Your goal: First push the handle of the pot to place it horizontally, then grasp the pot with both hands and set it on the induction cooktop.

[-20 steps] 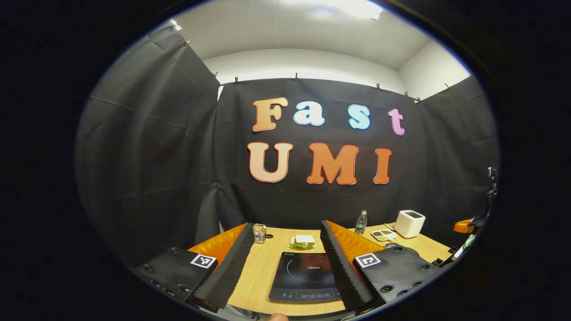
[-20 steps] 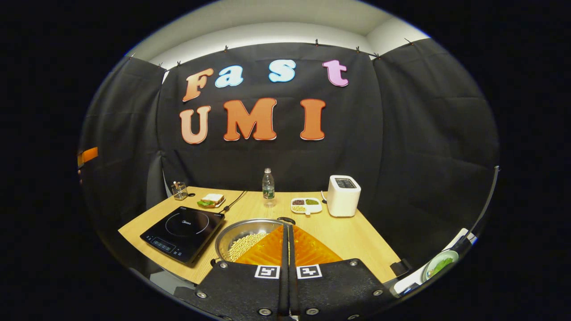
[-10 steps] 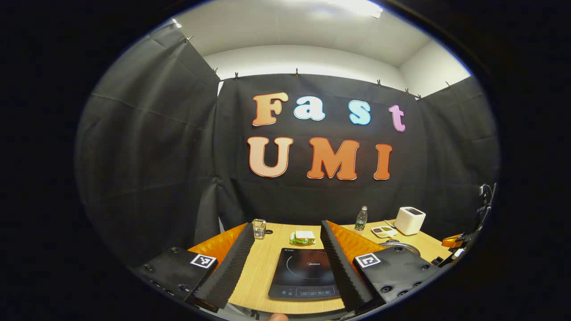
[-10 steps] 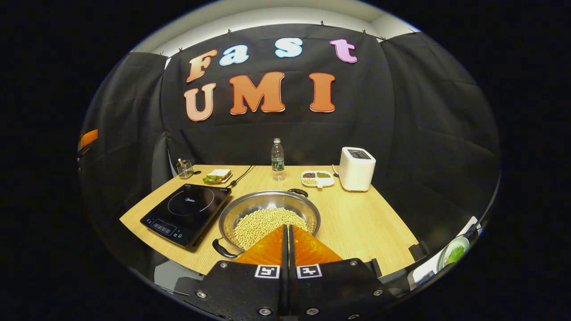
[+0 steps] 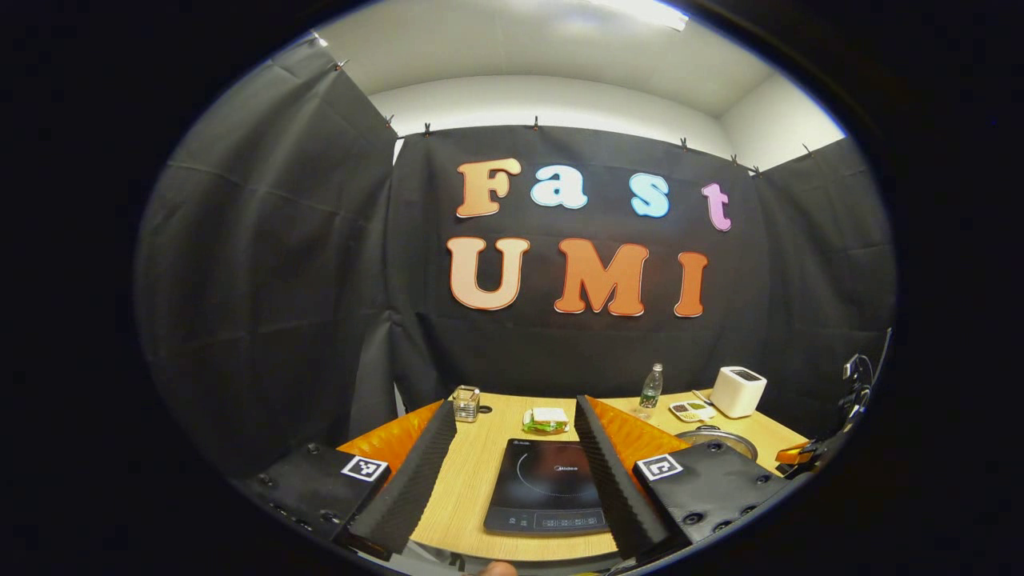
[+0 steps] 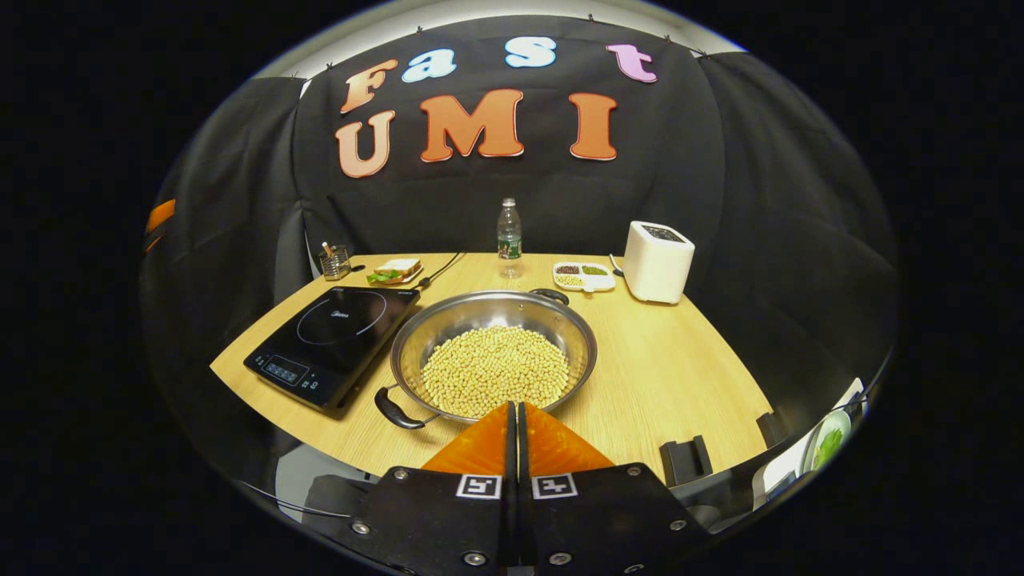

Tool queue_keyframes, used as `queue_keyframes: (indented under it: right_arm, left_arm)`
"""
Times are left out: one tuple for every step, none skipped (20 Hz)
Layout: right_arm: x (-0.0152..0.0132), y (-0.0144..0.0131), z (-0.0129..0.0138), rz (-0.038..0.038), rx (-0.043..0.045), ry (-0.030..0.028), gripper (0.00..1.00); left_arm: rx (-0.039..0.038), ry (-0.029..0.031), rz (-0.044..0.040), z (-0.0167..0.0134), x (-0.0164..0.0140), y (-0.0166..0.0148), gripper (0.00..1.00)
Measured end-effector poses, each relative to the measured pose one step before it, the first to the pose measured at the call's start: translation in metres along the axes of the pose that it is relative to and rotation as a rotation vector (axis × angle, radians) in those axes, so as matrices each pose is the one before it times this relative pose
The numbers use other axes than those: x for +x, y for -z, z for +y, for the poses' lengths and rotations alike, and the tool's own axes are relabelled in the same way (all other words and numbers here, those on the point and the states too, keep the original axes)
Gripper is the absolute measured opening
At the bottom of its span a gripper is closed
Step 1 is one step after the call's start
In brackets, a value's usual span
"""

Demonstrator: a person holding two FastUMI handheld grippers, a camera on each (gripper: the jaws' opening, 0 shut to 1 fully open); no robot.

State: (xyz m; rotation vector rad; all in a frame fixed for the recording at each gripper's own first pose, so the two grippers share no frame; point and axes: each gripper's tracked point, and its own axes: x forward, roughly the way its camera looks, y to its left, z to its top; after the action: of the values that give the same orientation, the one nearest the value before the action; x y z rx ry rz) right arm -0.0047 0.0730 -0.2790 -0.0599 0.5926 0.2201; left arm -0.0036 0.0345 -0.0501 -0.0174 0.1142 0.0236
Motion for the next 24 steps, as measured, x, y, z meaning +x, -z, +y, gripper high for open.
queue_keyframes:
  right_arm:
    - [0.00317,0.00525,0.00182,0.01398,-0.00169,-0.00277,0.00]
    - [0.00234,0.00635,0.00274,0.01394,-0.00204,-0.00314,0.00]
    - [0.00303,0.00536,0.00170,0.01346,-0.00257,-0.00360,0.00]
    - [0.00297,0.00519,0.00216,0.01291,-0.00315,-0.00335,0.00]
    - [0.00328,0.00362,0.00169,0.01236,-0.00316,-0.00288,0.00]
    - [0.00312,0.00493,0.00272,0.01239,-0.00380,-0.00216,0.00]
    - [0.00333,0.00389,0.00081,0.01155,-0.00357,-0.00156,0.00]
    - [0.00281,0.00395,0.00139,0.01030,-0.00251,-0.00197,0.00]
    - [0.00248,0.00338,0.00244,0.00950,-0.00213,-0.00349,0.00]
    - [0.00372,0.00354,0.00231,0.00935,-0.00349,-0.00363,0.00]
    - [0.00247,0.00299,0.00247,0.00884,-0.00503,-0.00217,0.00]
    - [0.00309,0.00220,0.00216,0.00680,-0.00452,-0.00164,0.00]
    - [0.00345,0.00265,0.00311,0.00798,-0.00385,-0.00246,0.00]
    - [0.00361,0.00228,0.00277,0.00636,-0.00162,-0.00468,0.00]
    - [0.00378,0.00089,0.00359,0.00795,-0.00046,-0.00755,0.00]
    - [0.00305,0.00245,0.00397,0.00717,-0.00056,-0.00789,0.00]
    - [0.00284,0.00116,0.00387,0.00752,-0.00119,-0.00794,0.00]
    - [0.00153,0.00215,0.00475,0.00530,-0.00363,-0.00593,0.00]
    - [0.00341,-0.00116,0.00286,0.00379,-0.00602,-0.00435,0.00]
    - [0.00395,-0.00120,0.00369,0.00303,-0.00666,-0.00505,0.00]
    - [0.00313,-0.00153,0.00481,0.00241,-0.00656,-0.00758,0.00]
    - [0.00182,-0.00046,0.00461,0.00149,-0.00693,-0.00697,0.00]
    - [0.00249,-0.00142,0.00451,0.00161,-0.00721,-0.00699,0.00]
    - [0.00246,-0.00138,0.00448,0.00290,-0.00503,-0.00723,0.00]
  left_arm:
    - [-0.00143,-0.00080,0.00408,0.00100,0.00038,0.00126,0.98]
    - [-0.00008,-0.00089,0.00426,0.00043,0.00103,0.00277,0.97]
    - [0.00036,-0.00039,0.00365,0.00033,0.00147,0.00159,0.97]
    - [0.00100,-0.00026,0.00293,0.00011,0.00014,0.00224,0.97]
    - [0.00234,-0.00366,0.00304,0.00138,0.00055,0.00158,0.98]
    - [0.00408,-0.00573,0.00233,0.00136,0.00171,0.00114,0.98]
    - [0.00565,-0.00366,0.00054,0.00111,0.00045,0.00005,0.98]
    - [0.00444,-0.00365,0.00045,0.00046,0.00033,0.00164,0.98]
    - [0.00175,-0.00135,0.00052,0.00061,0.00039,-0.00004,0.97]
    - [-0.00029,0.00002,0.00130,-0.00001,0.00016,0.00123,0.98]
    - [-0.00137,0.00141,0.00223,-0.00046,0.00099,0.00174,0.98]
    - [-0.00138,0.00011,0.00311,0.00036,0.00102,0.00170,0.98]
    - [-0.00035,-0.00093,0.00400,0.00113,0.00062,0.00114,0.98]
    - [0.00003,-0.00165,0.00468,0.00104,0.00123,0.00220,0.98]
    - [-0.00031,-0.00173,0.00464,0.00104,0.00073,0.00155,0.98]
    - [-0.00041,-0.00141,0.00515,-0.00005,0.00089,0.00267,0.98]
    - [0.00008,-0.00273,0.00486,0.00153,0.00222,0.00152,0.98]
    - [0.00108,-0.00263,0.00331,0.00067,-0.00028,0.00110,0.98]
    - [0.00086,-0.00193,0.00195,0.00059,0.00110,0.00023,0.98]
    - [-0.00008,-0.00090,0.00113,0.00077,0.00064,0.00124,0.98]
    - [-0.00041,0.00079,0.00152,-0.00009,0.00073,0.00070,0.98]
    - [-0.00043,0.00032,0.00132,-0.00035,0.00040,0.00148,0.98]
    - [0.00040,-0.00076,0.00164,0.00075,0.00178,0.00139,0.98]
    - [0.00003,-0.00105,0.00237,0.00075,-0.00149,0.00076,0.98]
